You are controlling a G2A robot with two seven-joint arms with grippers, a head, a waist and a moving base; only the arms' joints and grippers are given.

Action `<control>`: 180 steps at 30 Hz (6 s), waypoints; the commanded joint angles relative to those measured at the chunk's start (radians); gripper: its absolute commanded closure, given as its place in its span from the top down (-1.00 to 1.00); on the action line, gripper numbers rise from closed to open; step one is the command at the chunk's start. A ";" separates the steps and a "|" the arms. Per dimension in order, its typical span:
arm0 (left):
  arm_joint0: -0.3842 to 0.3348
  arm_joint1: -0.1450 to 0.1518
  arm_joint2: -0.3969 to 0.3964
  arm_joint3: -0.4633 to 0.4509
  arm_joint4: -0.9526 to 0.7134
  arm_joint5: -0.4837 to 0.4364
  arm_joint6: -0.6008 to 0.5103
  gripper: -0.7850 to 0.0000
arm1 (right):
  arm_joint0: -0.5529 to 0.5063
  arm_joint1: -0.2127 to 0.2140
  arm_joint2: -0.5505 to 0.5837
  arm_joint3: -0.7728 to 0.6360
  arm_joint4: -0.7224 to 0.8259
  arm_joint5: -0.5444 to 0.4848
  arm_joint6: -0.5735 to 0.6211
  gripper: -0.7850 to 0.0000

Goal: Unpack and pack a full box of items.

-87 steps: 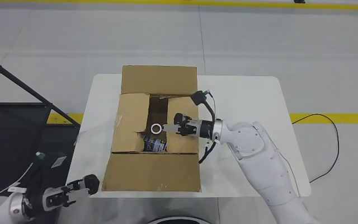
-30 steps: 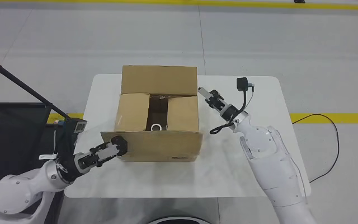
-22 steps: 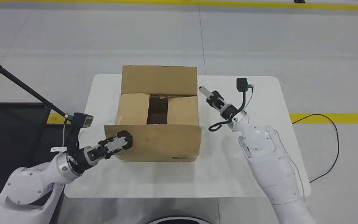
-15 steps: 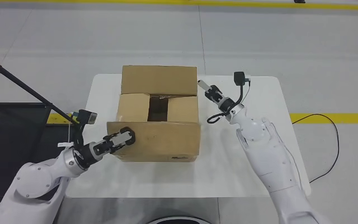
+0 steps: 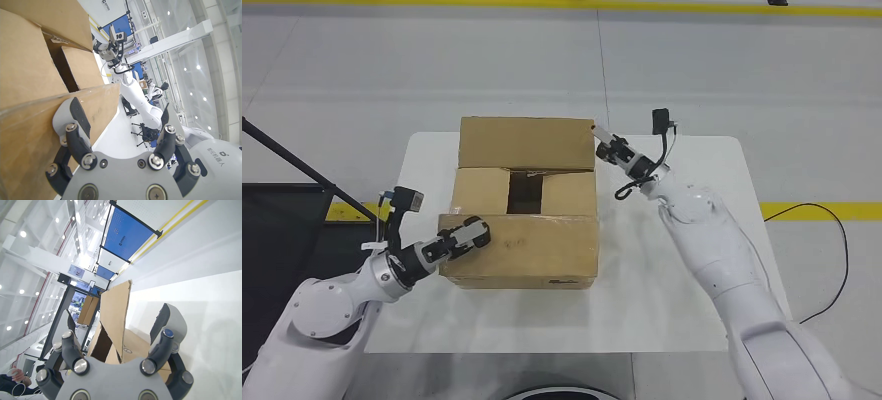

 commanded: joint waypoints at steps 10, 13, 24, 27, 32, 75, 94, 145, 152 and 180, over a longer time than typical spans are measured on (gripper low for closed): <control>-0.023 -0.003 0.022 0.020 0.009 0.006 -0.001 1.00 | 0.047 -0.009 0.055 0.106 0.337 -0.178 0.405 1.00; -0.025 -0.003 0.023 0.021 0.010 0.008 -0.006 1.00 | 0.053 -0.007 0.067 0.113 0.377 -0.192 0.463 1.00; -0.024 -0.003 0.027 0.018 0.018 0.007 -0.019 1.00 | -0.024 0.023 0.093 -0.093 0.471 -0.130 0.600 1.00; -0.028 -0.003 0.031 0.019 0.031 0.013 -0.015 1.00 | -0.063 0.039 0.101 -0.181 0.486 -0.095 0.635 1.00; -0.038 -0.004 0.041 0.026 0.064 0.029 -0.008 1.00 | -0.120 0.065 0.118 -0.298 0.484 -0.056 0.674 1.00; -0.041 -0.009 -0.013 0.012 0.156 -0.028 0.136 1.00 | -0.268 0.106 0.067 -0.502 0.281 0.293 0.630 1.00; 0.117 -0.003 -0.289 -0.028 0.097 -0.055 0.154 1.00 | -0.278 0.110 0.065 -0.510 0.255 0.325 0.594 1.00; 0.120 -0.124 0.018 0.307 -0.112 0.121 0.745 1.00 | -0.278 0.110 0.065 -0.510 0.255 0.325 0.594 1.00; 0.056 -0.136 0.022 0.376 -0.146 0.088 0.764 1.00 | -0.278 0.110 0.065 -0.510 0.255 0.325 0.594 1.00; 0.014 -0.134 -0.169 0.147 0.096 -0.044 0.710 1.00 | -0.278 0.110 0.065 -0.510 0.255 0.325 0.594 1.00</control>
